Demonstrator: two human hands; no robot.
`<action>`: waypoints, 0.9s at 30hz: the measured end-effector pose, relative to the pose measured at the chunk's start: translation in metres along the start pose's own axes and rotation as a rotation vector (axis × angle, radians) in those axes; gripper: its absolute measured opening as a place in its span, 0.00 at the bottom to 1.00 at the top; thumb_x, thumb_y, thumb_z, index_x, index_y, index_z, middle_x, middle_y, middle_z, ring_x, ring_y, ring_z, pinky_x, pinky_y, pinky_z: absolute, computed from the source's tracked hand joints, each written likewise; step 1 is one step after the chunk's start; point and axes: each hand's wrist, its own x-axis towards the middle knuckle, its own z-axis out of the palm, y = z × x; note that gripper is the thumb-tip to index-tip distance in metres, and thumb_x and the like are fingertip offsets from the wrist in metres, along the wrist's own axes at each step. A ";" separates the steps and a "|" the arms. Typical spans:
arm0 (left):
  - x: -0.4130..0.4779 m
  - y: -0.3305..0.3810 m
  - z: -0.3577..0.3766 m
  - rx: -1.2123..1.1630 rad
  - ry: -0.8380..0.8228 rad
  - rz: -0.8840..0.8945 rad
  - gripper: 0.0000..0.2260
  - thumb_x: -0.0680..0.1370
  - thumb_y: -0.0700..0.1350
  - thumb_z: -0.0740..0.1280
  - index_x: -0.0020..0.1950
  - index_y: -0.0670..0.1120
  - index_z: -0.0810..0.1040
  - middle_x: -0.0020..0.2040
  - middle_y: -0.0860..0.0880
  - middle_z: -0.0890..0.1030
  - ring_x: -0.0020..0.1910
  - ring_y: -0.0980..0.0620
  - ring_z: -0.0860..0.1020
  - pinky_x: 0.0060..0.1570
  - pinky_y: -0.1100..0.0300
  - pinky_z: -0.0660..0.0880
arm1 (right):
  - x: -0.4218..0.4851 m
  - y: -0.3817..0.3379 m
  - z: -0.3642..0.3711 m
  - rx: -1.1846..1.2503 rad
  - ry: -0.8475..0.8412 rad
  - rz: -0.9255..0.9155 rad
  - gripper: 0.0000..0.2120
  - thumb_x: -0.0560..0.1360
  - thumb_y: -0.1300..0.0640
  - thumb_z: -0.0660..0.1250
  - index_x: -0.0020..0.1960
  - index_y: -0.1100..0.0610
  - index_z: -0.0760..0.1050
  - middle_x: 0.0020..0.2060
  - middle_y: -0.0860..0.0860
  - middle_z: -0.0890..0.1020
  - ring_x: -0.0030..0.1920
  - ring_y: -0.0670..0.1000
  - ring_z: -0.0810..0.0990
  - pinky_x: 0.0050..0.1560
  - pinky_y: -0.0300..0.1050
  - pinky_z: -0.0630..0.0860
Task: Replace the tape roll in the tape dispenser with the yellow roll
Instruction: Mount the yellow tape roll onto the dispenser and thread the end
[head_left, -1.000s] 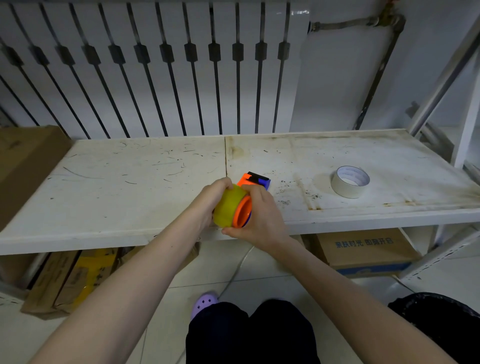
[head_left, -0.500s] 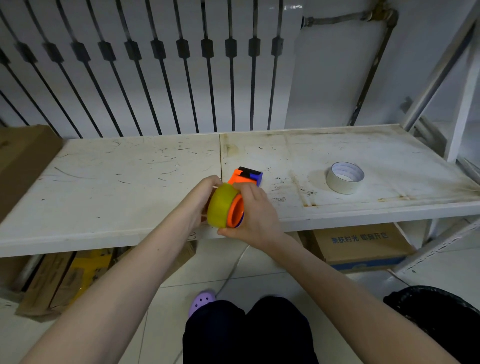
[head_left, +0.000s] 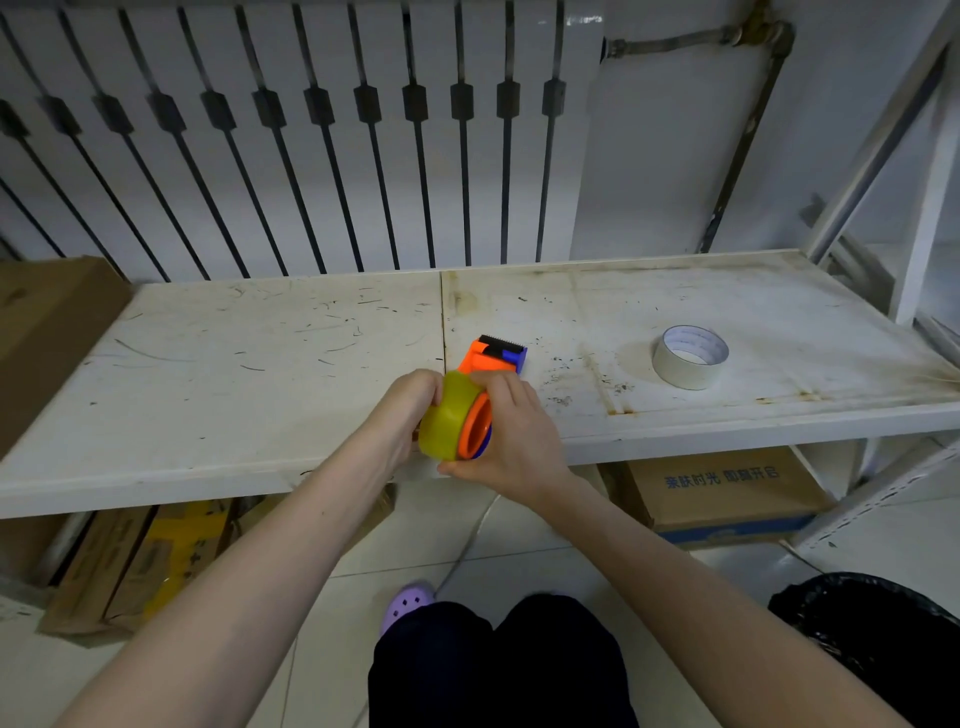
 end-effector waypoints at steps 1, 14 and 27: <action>-0.001 -0.001 0.000 -0.005 0.001 0.008 0.05 0.72 0.33 0.57 0.38 0.41 0.67 0.39 0.42 0.70 0.38 0.44 0.70 0.41 0.55 0.72 | 0.002 0.000 -0.002 0.030 -0.012 0.034 0.44 0.57 0.41 0.78 0.67 0.51 0.63 0.63 0.49 0.72 0.61 0.49 0.71 0.54 0.45 0.74; 0.015 -0.029 -0.017 -0.039 -0.380 0.375 0.12 0.74 0.31 0.65 0.53 0.43 0.77 0.43 0.47 0.82 0.43 0.50 0.81 0.47 0.58 0.77 | 0.035 -0.001 -0.039 0.096 -0.254 -0.123 0.31 0.69 0.51 0.71 0.70 0.55 0.67 0.63 0.53 0.73 0.62 0.51 0.72 0.63 0.51 0.71; 0.013 -0.031 -0.026 0.107 -0.469 0.451 0.14 0.75 0.28 0.64 0.58 0.40 0.74 0.44 0.48 0.81 0.38 0.62 0.81 0.36 0.68 0.76 | 0.060 -0.031 -0.046 -0.190 -0.113 -0.038 0.08 0.75 0.54 0.65 0.44 0.57 0.80 0.40 0.46 0.77 0.41 0.48 0.75 0.37 0.41 0.67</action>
